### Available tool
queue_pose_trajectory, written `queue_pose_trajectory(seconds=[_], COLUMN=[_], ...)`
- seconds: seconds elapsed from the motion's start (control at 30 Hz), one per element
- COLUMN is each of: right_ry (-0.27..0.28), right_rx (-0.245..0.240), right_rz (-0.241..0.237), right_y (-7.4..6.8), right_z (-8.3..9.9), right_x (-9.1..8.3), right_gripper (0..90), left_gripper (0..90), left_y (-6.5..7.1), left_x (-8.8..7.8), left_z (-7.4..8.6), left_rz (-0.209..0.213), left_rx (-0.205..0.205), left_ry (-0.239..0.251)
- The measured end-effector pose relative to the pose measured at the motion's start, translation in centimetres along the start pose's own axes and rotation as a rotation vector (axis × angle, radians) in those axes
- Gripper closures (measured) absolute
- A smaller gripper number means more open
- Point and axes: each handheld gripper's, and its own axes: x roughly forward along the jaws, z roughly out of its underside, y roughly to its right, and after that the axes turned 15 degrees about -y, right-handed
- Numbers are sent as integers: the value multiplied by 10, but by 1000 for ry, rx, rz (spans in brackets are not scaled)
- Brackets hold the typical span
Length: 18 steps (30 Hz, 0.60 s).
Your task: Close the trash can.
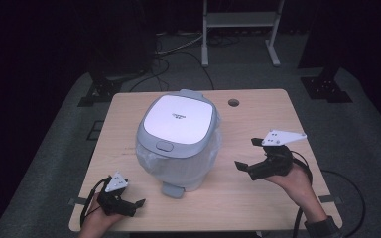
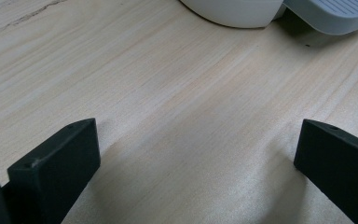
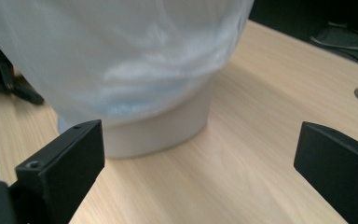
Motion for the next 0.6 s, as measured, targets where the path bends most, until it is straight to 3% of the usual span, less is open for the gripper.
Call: queue_pose_trajectory(seconds=[0.2, 0.4, 0.6], right_ry=[-33, -57, -87], right_rx=[40, 88, 105], right_rz=[6, 43, 65], right_y=[6, 16, 23], right_z=[23, 49, 69], right_x=[7, 15, 22], right_gripper=[9, 9, 9], left_gripper=[0, 0, 0], left_y=[0, 0, 0], left_x=[0, 0, 0], left_z=[0, 0, 0], left_rz=[0, 0, 0], left_rx=[0, -2, 0], left_ry=[0, 2, 2])
